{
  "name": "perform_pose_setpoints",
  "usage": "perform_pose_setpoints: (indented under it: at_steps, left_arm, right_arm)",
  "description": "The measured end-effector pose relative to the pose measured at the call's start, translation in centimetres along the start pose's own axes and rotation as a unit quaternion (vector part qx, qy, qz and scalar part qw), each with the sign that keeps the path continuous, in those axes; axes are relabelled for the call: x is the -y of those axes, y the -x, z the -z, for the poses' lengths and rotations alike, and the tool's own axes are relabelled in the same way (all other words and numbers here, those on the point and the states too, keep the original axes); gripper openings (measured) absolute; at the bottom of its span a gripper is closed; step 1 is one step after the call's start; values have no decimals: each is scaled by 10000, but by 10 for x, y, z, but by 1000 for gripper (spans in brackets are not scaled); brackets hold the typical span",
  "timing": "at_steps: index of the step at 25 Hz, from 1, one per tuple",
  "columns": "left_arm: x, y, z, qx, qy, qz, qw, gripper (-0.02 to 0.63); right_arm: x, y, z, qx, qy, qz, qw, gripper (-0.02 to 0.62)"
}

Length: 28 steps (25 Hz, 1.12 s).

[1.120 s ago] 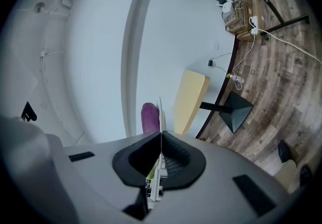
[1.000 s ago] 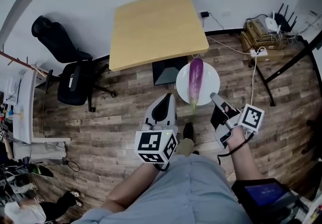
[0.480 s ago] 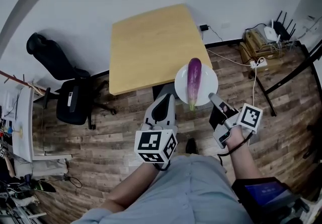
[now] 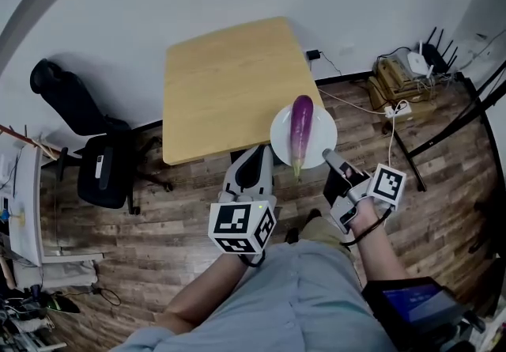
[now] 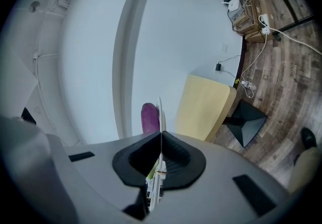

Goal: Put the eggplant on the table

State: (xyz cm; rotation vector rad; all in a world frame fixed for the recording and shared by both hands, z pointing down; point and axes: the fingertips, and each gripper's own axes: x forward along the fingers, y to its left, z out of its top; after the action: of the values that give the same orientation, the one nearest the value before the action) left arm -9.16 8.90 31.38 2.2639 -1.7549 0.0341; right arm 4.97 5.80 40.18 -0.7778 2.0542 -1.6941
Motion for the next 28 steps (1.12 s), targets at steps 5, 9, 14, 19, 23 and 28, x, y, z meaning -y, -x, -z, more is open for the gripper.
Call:
perform_pose_setpoints:
  at_steps: [5,9,14,19,23,28]
  left_arm:
    - [0,-17,6,-76,70,-59,9999,6]
    - [4,-44,8,-161,64,-120,9998,6]
    - [8,-85,8,-281,79,-226,9993,6]
    - [5,-120,1,-310,91,-447,9985,6]
    - [3,-139,-11,-238,79,-633,9977,6]
    - [-4,-155,-21,-100,125,-910,9957,6]
  right_arm:
    - [6,-4,-13,-35,-96,-2,9999,6]
    - [18,-9,-33,-110,-144,43,9998,6]
    - [33,-24,-67,-272,-171,87,9994,6]
    - [39,-46,-94,-521,-156,57,9985,6]
    - [39,-63,-114,-716,-100,6,9974,6]
    - [36,-87,-132,-984,-18,-86,9951,6]
